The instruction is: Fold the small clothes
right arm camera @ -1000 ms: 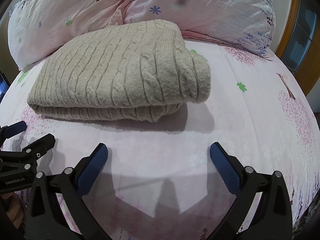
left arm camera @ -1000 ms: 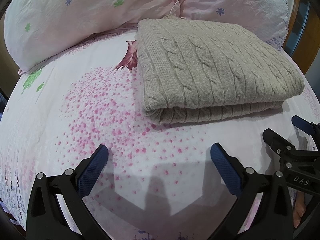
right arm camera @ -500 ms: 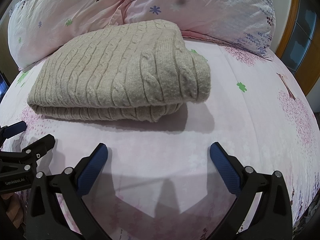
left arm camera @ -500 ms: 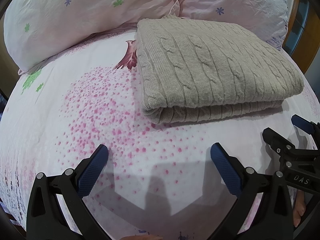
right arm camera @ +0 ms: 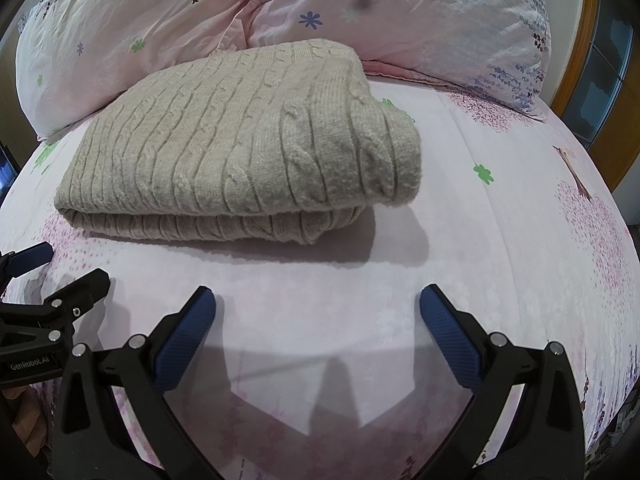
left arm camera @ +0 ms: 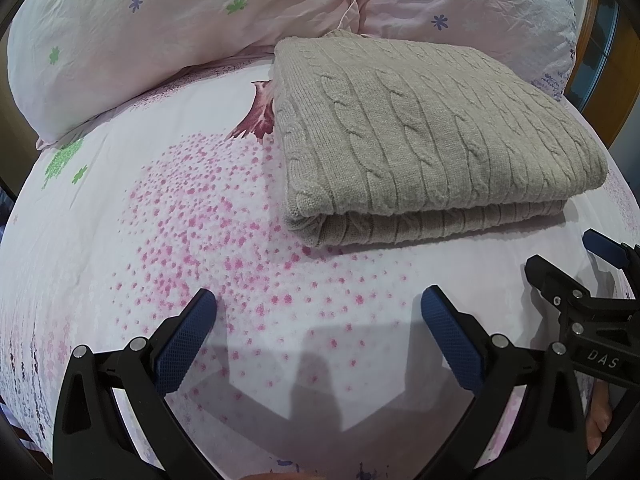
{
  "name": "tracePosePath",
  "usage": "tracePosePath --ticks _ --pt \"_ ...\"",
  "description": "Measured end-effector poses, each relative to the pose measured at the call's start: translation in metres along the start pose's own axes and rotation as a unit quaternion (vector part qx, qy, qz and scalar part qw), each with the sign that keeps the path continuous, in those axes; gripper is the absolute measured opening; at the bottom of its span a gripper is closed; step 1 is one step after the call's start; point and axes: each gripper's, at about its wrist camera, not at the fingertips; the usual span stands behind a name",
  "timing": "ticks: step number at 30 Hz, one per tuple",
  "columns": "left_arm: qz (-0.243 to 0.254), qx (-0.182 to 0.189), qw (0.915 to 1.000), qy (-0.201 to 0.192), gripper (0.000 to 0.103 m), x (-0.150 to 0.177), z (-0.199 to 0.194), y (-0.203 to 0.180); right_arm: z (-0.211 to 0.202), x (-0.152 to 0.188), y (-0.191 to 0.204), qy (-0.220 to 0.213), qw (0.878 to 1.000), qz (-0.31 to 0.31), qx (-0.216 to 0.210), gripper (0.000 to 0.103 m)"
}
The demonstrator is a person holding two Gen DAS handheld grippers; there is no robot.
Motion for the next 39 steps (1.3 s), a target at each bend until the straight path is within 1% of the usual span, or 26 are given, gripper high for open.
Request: tracePosePath --ticks 28,36,39 --pt "0.001 0.0 1.0 0.001 0.102 -0.0002 0.0002 0.0003 0.0 0.0 0.0001 0.0 1.0 0.0 0.0 0.101" --pt "-0.004 0.007 1.0 0.0 0.102 -0.0005 0.0 0.0032 0.0 0.0 0.0 0.0 1.0 0.0 0.0 0.101" --pt "0.002 0.001 1.0 0.001 0.102 -0.0001 0.0004 0.0011 0.0 0.0 0.0 0.0 1.0 0.0 0.0 0.101"
Point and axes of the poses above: each gripper's, at about its wrist camera, not at the fingertips, and z roughly the way its jaws point, y to its left, x to its underside, and after that the axes turned 4 degrees about -z, right-handed
